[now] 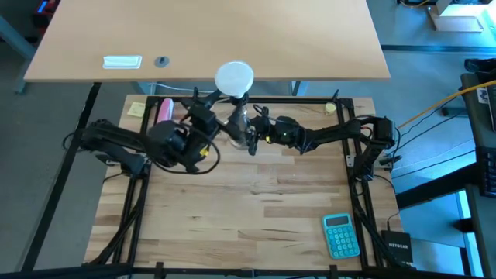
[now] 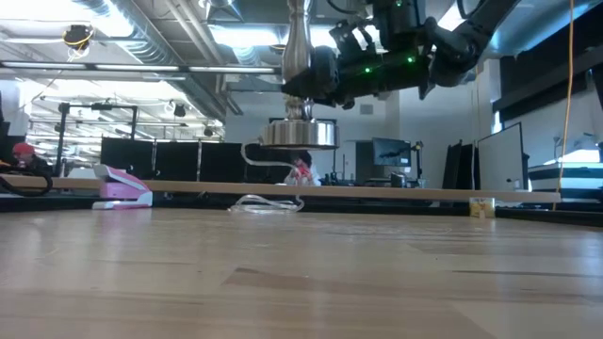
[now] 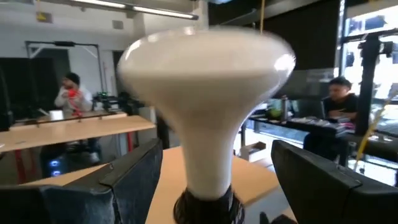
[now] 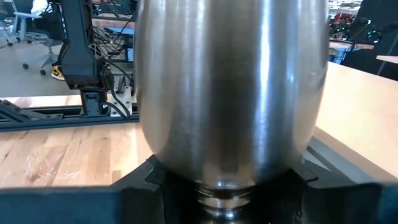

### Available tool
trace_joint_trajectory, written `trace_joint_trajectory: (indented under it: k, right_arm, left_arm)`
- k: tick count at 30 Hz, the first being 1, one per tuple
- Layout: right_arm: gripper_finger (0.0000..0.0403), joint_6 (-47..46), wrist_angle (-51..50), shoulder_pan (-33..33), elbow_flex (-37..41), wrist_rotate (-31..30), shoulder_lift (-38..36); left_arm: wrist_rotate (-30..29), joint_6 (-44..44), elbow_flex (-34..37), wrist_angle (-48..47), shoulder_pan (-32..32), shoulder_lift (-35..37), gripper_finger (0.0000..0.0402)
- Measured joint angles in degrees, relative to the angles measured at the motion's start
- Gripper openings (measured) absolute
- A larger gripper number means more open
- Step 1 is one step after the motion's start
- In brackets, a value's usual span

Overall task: Screw lightbulb
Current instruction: Insert the lightbulb into the desk lamp

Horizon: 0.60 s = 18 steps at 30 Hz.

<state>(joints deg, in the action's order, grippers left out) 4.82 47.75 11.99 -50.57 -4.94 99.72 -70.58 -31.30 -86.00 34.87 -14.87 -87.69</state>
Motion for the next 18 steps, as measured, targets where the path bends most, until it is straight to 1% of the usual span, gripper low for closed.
trace_joint_trajectory:
  k: [3, 5, 12, 18]
  right_arm:
    - [0.0161, 0.02, 0.27, 0.00, 0.00, 0.68, 0.00]
    - [0.0161, 0.02, 0.37, 0.00, 0.00, 1.06, 0.00]
    - [0.0161, -0.02, 0.15, 0.00, 0.00, 1.54, -0.01]
    - [0.0161, 0.06, 0.23, 0.01, 0.00, 1.93, -0.02]
  left_arm:
    - [-1.41, -2.92, -4.22, 0.20, 0.74, -2.70, 0.0294]
    - [-2.25, -3.68, -5.55, 0.20, 1.61, -3.94, 0.0294]
    - [-2.44, -1.02, -5.68, 0.12, 5.18, -4.73, 0.0294]
    - [-2.42, -0.90, -5.68, -1.28, 6.46, -4.73, 0.0288]
